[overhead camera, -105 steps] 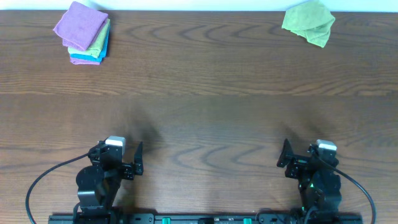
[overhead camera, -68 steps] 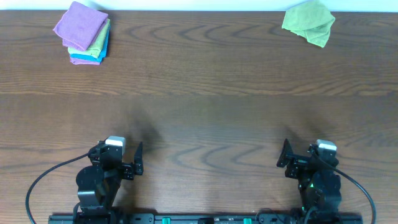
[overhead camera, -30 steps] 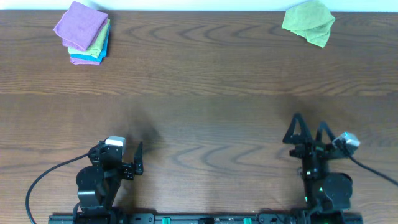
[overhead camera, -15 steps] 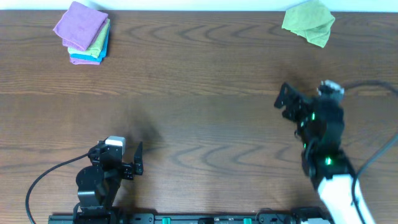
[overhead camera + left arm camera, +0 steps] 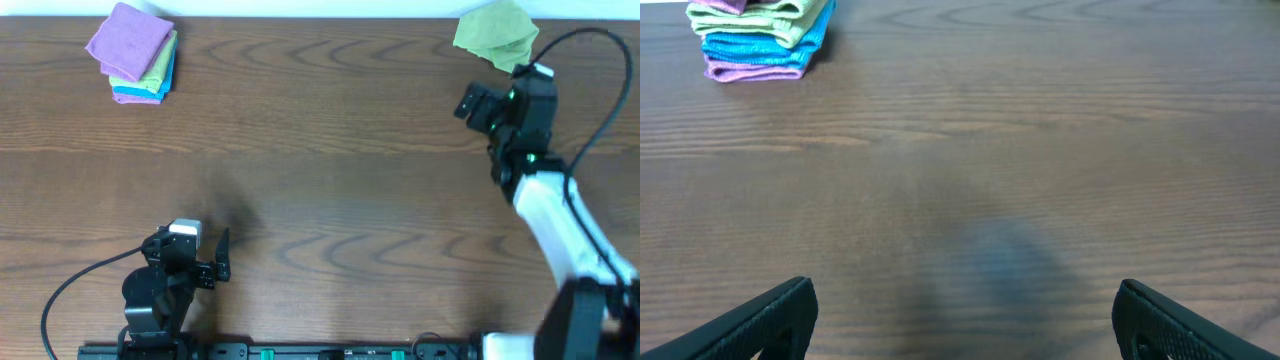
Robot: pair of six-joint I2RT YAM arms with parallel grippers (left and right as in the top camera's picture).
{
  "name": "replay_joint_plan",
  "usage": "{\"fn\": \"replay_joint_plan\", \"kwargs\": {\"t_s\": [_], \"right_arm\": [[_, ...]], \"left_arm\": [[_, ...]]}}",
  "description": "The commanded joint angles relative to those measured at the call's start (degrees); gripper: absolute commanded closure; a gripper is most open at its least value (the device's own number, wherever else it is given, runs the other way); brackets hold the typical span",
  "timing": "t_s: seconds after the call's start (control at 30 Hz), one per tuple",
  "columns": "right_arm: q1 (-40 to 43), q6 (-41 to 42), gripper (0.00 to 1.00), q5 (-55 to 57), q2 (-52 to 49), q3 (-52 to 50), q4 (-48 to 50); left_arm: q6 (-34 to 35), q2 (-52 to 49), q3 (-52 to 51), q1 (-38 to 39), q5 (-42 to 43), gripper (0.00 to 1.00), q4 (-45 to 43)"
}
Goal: Fold the cloth
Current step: 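Reach the right gripper to the crumpled green cloth and grasp it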
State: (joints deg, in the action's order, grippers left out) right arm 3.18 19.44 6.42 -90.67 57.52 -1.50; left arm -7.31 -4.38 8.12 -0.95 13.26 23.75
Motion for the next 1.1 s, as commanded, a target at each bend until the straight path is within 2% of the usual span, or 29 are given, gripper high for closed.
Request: {"fn": "replay_joint_plan", "kwargs": {"t_s": [0.0,0.27,0.6,0.83,0.9,0.97,1.0,1.07], "right_arm": [[2.54,-2.64,0.02,-0.9,-6.21,6.08,0.0],[5.99,-10.19,0.02,-1.36,-23.85,21.84,0.13],[7.72,-10.32,0.02,-3.67,-44.02,44.17,0.22],[8.07,-10.29,0.08,-3.63,-54.05,54.21,0.46],[8.33,-10.29,0.15,-3.32,-55.65,55.19,1.29],[8.61,-10.29,0.29,-2.84,-56.72,55.82,1.68],[8.81,-10.32,0.46,-2.47,-57.18,55.91,1.81],[9.11,-10.29,0.68,-1.62,-57.81,55.91,1.73]], "left_arm": [[0.68,0.33,-1.11,0.22,-0.57,0.05,0.35],[0.68,0.33,-1.11,0.22,-0.57,0.05,0.35],[0.68,0.33,-1.11,0.22,-0.57,0.04,0.35],[0.68,0.33,-1.11,0.22,-0.55,0.05,0.35],[0.68,0.33,-1.11,0.22,-0.57,0.05,0.35],[0.68,0.33,-1.11,0.22,-0.57,0.05,0.35],[0.68,0.33,-1.11,0.22,-0.57,0.05,0.35],[0.68,0.33,-1.11,0.22,-0.57,0.04,0.35]]}}
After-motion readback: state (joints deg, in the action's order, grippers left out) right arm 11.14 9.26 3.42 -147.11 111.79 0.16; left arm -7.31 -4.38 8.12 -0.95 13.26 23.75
